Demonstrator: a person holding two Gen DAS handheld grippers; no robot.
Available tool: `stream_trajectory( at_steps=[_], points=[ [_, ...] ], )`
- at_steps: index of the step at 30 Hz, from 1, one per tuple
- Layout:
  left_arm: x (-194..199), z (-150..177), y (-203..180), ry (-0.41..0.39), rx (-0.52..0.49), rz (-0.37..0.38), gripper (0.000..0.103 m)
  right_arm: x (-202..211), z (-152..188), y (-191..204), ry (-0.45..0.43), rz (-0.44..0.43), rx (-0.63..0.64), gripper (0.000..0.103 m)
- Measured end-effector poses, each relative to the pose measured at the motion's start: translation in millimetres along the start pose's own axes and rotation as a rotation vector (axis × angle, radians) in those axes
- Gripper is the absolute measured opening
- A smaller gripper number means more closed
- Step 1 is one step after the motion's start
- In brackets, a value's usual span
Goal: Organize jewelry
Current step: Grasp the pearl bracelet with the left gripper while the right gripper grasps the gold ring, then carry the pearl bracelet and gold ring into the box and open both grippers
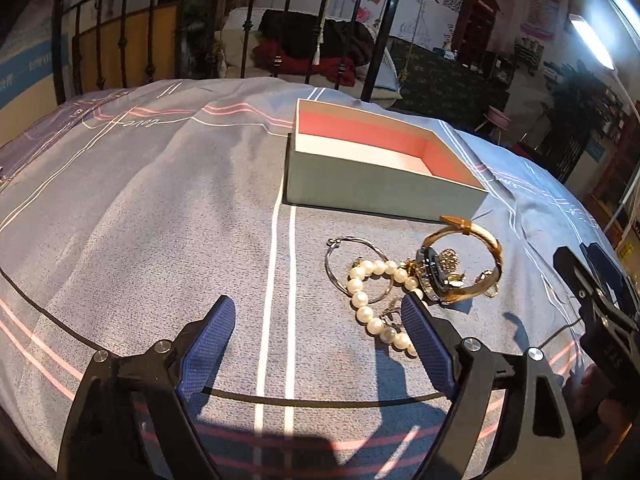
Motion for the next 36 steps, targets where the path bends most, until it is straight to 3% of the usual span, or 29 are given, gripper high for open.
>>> stream_trajectory(
  at_steps=[5,9,11,12,17,19,21,22,27,28,30,32,36],
  points=[
    [-16,2,-8,0.061,-0.107,-0.083,0.070,-2,1,2,0.009,-0.002,0.009,0.097],
    [-19,2,-16,0.074,-0.174,-0.105,0.037,-5,2,4,0.032,0.005,0.018,0.097],
    [-18,2,-20,0.074,-0.184,-0.072,0.011,-11,4,5,0.066,0.009,0.024,0.097],
    [-17,2,-20,0.070,-0.178,-0.056,0.009,-15,6,6,0.092,-0.002,0.027,0.097],
    [-9,-2,-14,0.044,-0.117,0.028,0.009,-36,23,17,0.244,-0.102,0.055,0.096],
    [-4,-6,-14,0.029,-0.108,0.039,0.009,-43,28,26,0.285,-0.125,0.096,0.084],
    [3,-12,-15,0.006,-0.100,0.055,0.009,-52,35,34,0.337,-0.144,0.127,0.060],
    [6,-15,-17,-0.002,-0.099,0.063,0.009,-56,39,36,0.363,-0.146,0.142,0.059],
    [19,-25,-23,-0.039,-0.110,0.076,0.009,-65,38,49,0.386,-0.167,0.194,0.057],
    [20,-27,-23,-0.041,-0.108,0.076,0.009,-66,39,53,0.390,-0.177,0.213,0.054],
    [22,-30,-25,-0.047,-0.107,0.081,0.009,-67,40,60,0.396,-0.207,0.236,0.034],
    [26,-33,-27,-0.056,-0.114,0.080,0.009,-65,40,64,0.395,-0.217,0.244,0.024],
    [34,-37,-30,-0.071,-0.120,0.084,0.009,-58,39,61,0.382,-0.222,0.206,0.024]
  ],
)
Point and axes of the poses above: each gripper's, at about its wrist camera, not at the fingertips, and x roughly against the way its jaws point, y to its left, z to its underside, the point moved 7 cm from there along -x, roughly the way its jaws point, and after that the axes turned 3 degrees about z, right-handed, at the moved point
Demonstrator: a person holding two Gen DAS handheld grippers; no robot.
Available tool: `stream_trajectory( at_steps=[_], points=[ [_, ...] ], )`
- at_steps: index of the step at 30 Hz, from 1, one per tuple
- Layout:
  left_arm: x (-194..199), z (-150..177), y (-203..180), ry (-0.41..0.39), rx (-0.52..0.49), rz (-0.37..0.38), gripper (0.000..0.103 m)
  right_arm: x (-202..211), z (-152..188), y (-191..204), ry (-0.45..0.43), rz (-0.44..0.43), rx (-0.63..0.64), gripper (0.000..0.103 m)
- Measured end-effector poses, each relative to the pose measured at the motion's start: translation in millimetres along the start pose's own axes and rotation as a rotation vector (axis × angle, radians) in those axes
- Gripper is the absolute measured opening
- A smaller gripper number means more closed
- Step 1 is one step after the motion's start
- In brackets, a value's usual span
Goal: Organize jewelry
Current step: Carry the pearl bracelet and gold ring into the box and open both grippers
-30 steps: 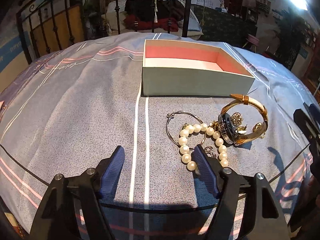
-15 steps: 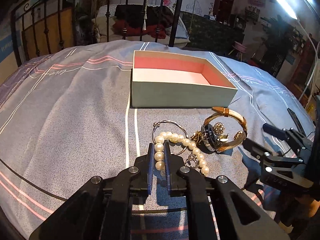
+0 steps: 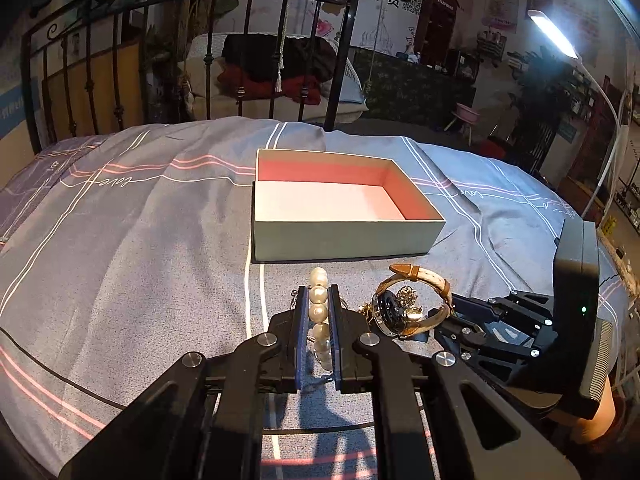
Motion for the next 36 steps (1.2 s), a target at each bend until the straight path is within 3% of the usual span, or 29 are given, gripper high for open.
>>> stream_trajectory(
  at_steps=[10,16,21,28,36],
  points=[
    [7,-13,-4,-0.031,-0.014,0.013,0.009,28,-7,-4,-0.076,-0.031,-0.049,0.024],
    [5,-47,-12,-0.086,-0.041,0.036,0.009,37,-55,-6,-0.156,-0.054,-0.045,0.024],
    [-21,-85,-13,-0.105,-0.058,0.022,0.009,25,-103,-14,-0.202,-0.059,-0.049,0.024],
    [-66,-114,-15,-0.070,-0.080,0.003,0.009,-18,-138,-26,-0.172,-0.053,-0.065,0.024],
    [-109,-113,-7,0.000,-0.082,-0.014,0.009,-67,-141,-34,-0.092,-0.036,-0.085,0.024]
  ],
)
Point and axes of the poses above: each gripper's, at about its wrist camera, not at the fingertips, and x roughly against the way its jaws point, y to its left, z to its underside, the point moved 7 cm from there along -x, roughly the way its jaws point, and after that the axes turned 3 degrees about z, right-handed, at the moved point
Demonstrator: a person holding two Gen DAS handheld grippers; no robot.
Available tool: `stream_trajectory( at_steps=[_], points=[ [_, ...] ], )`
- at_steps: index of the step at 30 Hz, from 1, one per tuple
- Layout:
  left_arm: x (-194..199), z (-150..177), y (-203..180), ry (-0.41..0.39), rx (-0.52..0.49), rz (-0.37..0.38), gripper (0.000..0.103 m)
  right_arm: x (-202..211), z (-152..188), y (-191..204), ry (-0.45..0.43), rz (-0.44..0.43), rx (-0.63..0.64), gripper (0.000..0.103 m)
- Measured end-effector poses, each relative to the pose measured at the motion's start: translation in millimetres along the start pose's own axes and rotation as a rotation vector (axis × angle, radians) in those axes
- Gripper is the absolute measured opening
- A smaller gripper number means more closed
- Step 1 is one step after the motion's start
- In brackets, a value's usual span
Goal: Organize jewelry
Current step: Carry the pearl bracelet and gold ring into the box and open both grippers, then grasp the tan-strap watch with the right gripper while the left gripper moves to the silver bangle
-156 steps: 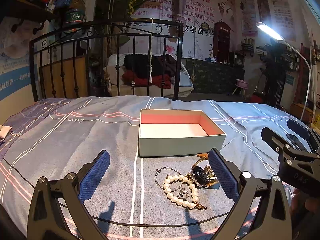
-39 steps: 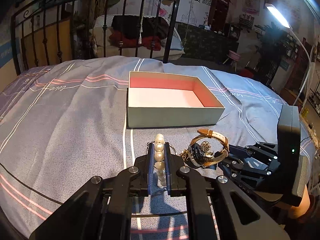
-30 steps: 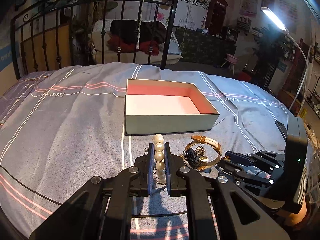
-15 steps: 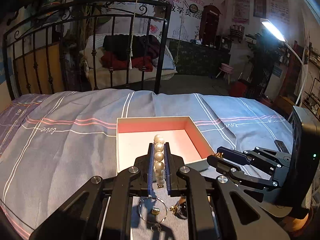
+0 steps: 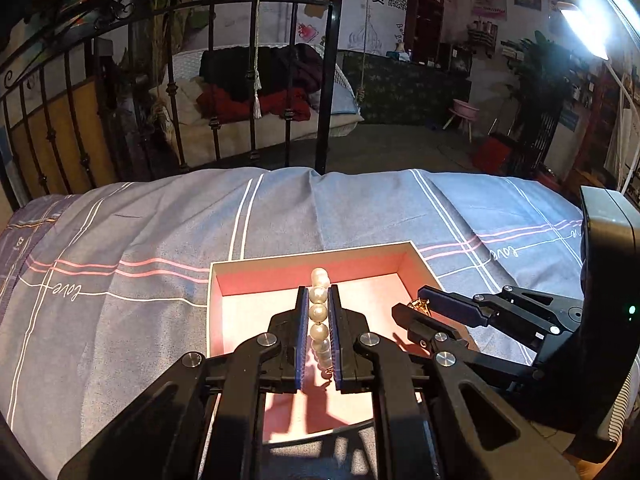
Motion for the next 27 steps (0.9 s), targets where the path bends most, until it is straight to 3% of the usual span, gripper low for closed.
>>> stream_trajectory(
  at_steps=[18,19,21,22,23,27],
  points=[
    [-30,27,24,0.079,0.003,-0.074,0.009,-28,14,5,0.066,-0.004,0.026,0.025],
    [-28,27,25,0.075,0.005,-0.077,0.012,-27,15,5,0.064,-0.007,0.022,0.026],
    [-23,24,26,0.067,0.009,-0.072,0.029,-22,14,3,0.054,0.000,0.015,0.044],
    [-19,22,25,0.056,0.013,-0.072,0.043,-18,14,2,0.042,0.010,0.012,0.048],
    [-12,19,26,0.036,0.020,-0.071,0.048,-11,13,0,0.029,0.019,0.006,0.055],
    [26,14,27,-0.028,0.036,-0.054,0.053,29,11,-6,-0.037,0.012,-0.038,0.055]
  ],
)
Point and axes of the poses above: each gripper's, at about its wrist camera, not at the fingertips, and x roughly against the way its jaws point, y to its left, z to its underside, the point moved 7 cm from there along -x, roughly the way its jaws point, and after that the axes turned 3 degrees about z, right-handed, at the moved point
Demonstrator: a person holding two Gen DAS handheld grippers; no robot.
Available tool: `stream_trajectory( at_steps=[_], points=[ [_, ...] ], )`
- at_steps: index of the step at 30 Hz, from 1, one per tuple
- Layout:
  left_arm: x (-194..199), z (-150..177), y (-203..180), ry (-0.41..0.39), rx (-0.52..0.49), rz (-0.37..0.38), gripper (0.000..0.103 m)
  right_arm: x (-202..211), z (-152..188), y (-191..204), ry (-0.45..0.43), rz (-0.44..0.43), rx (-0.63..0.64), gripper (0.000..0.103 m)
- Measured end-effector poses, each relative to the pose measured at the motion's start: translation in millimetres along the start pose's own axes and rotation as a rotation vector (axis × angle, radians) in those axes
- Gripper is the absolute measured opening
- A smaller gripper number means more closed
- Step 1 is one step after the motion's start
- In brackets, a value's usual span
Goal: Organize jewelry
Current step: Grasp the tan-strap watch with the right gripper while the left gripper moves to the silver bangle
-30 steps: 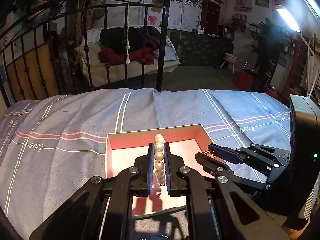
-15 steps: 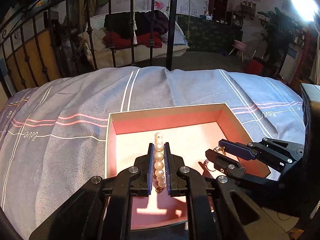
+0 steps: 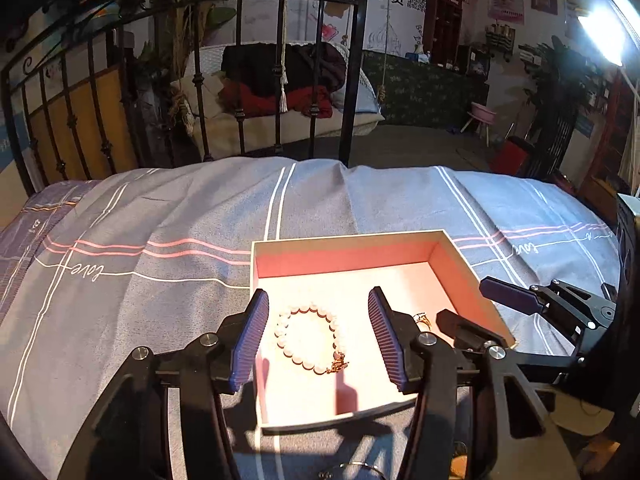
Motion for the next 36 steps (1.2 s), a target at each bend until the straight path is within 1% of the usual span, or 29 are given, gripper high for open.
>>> stream_trajectory(
  at_steps=[2,5,7,10,12,13,15,18,19,20,21,23,26,28,32,34,36],
  points=[
    [22,5,3,-0.028,0.006,0.006,0.062,27,5,-3,-0.043,-0.030,-0.040,0.056],
    [45,31,6,-0.022,0.020,0.024,0.065,61,26,1,-0.079,-0.122,-0.096,0.058],
    [52,54,8,0.005,0.044,0.029,0.065,73,45,12,-0.069,-0.187,-0.095,0.058],
    [58,93,8,0.061,0.106,0.057,0.065,77,73,31,-0.036,-0.211,-0.048,0.058],
    [62,115,7,0.091,0.127,0.075,0.065,75,89,38,-0.012,-0.222,-0.041,0.058],
    [64,124,3,0.103,0.121,0.083,0.065,72,94,41,0.004,-0.227,-0.046,0.058],
    [64,136,-3,0.126,0.091,0.070,0.065,64,101,43,0.026,-0.228,-0.056,0.058],
    [61,144,-11,0.136,0.046,0.049,0.065,59,104,45,0.035,-0.208,-0.059,0.058],
    [60,145,-13,0.137,0.039,0.048,0.065,59,104,46,0.031,-0.208,-0.057,0.055],
    [58,144,-15,0.137,0.030,0.045,0.065,60,104,46,0.025,-0.208,-0.056,0.044],
    [57,145,-16,0.138,0.022,0.036,0.065,61,104,46,0.022,-0.210,-0.057,0.035],
    [54,145,-18,0.137,0.001,0.030,0.065,62,105,46,0.021,-0.222,-0.050,0.021],
    [52,146,-17,0.142,0.004,0.024,0.065,66,109,41,0.022,-0.199,-0.040,0.019],
    [52,147,-16,0.141,0.007,0.022,0.065,72,113,36,0.008,-0.200,-0.055,0.019],
    [50,145,-13,0.146,0.008,0.020,0.065,91,123,17,-0.051,-0.224,-0.144,0.019],
    [46,143,-14,0.153,0.001,0.024,0.065,99,126,6,-0.088,-0.253,-0.197,0.019],
    [40,139,-18,0.163,-0.017,0.037,0.068,101,128,-3,-0.086,-0.259,-0.231,0.019]
  ],
)
Point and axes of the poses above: each gripper's, at about its wrist camera, not at the fingertips, and x roughly against the way its jaws point, y to its left, z to its underside, the point moved 7 cm from there along -x, roughly the way its jaws point, and after that the axes turned 3 degrees about z, right-handed, at the moved point
